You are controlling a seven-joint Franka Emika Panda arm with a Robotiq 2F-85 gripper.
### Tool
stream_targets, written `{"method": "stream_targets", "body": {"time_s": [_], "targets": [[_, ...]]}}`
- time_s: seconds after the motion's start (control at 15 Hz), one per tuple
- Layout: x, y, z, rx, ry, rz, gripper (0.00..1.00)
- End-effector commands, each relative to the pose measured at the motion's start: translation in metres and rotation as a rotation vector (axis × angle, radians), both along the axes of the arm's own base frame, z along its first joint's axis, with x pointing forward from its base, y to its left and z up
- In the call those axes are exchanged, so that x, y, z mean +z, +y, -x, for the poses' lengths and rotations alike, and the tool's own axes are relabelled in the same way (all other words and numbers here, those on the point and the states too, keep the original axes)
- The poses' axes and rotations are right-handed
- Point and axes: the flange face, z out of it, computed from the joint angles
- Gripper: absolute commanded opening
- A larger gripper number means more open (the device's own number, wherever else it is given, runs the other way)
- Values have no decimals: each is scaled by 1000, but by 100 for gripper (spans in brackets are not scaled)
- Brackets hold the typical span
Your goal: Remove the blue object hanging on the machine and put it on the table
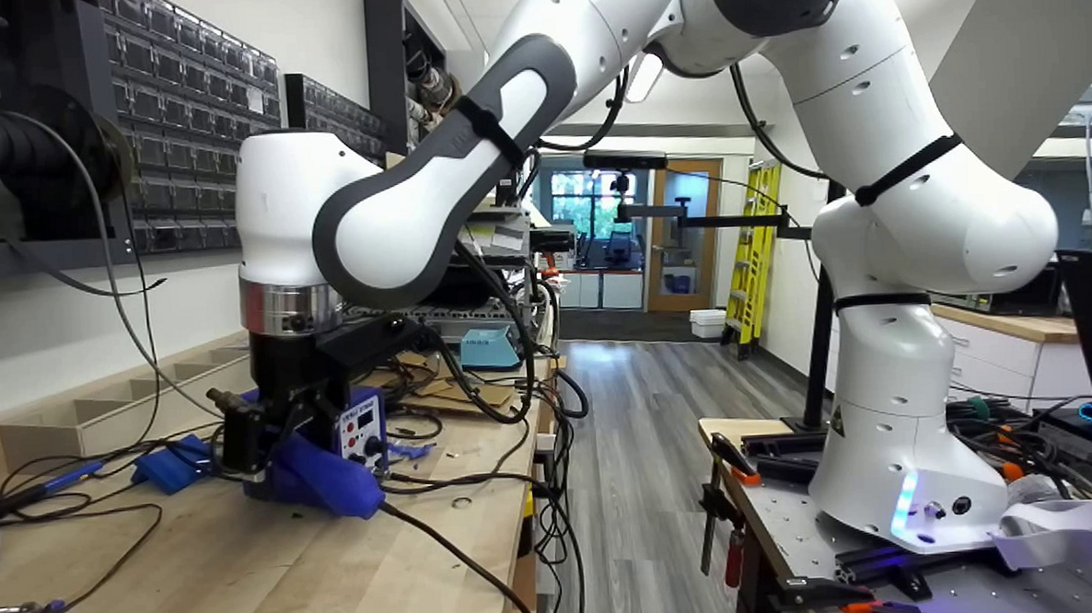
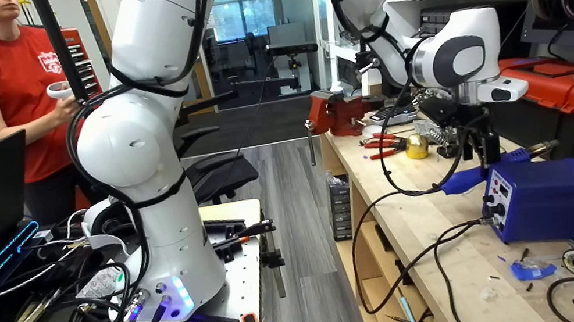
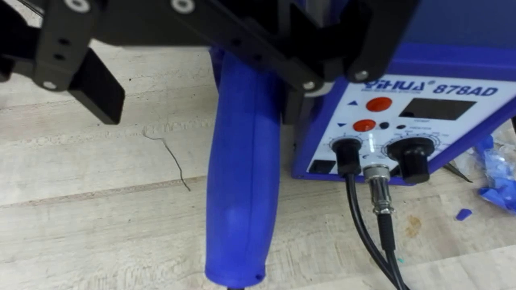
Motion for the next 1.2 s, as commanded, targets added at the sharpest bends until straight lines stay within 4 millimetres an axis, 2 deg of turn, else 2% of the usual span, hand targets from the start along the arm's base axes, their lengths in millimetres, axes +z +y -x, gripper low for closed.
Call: {"method": "stream_targets", "body": {"time_s": [0.0, 0.47, 0.53, 0.6, 0.73, 0.93, 1.13], "targets": [[1, -9, -4, 2, -20, -11, 82], [9, -26, 1, 3, -44, 19, 37], [8, -28, 3, 5, -35, 27, 66], [7, -29, 5, 12, -31, 33, 76], [3, -26, 7, 23, -21, 41, 81], [-7, -21, 8, 47, -7, 43, 100], [-10, -17, 10, 60, -2, 60, 100]]}}
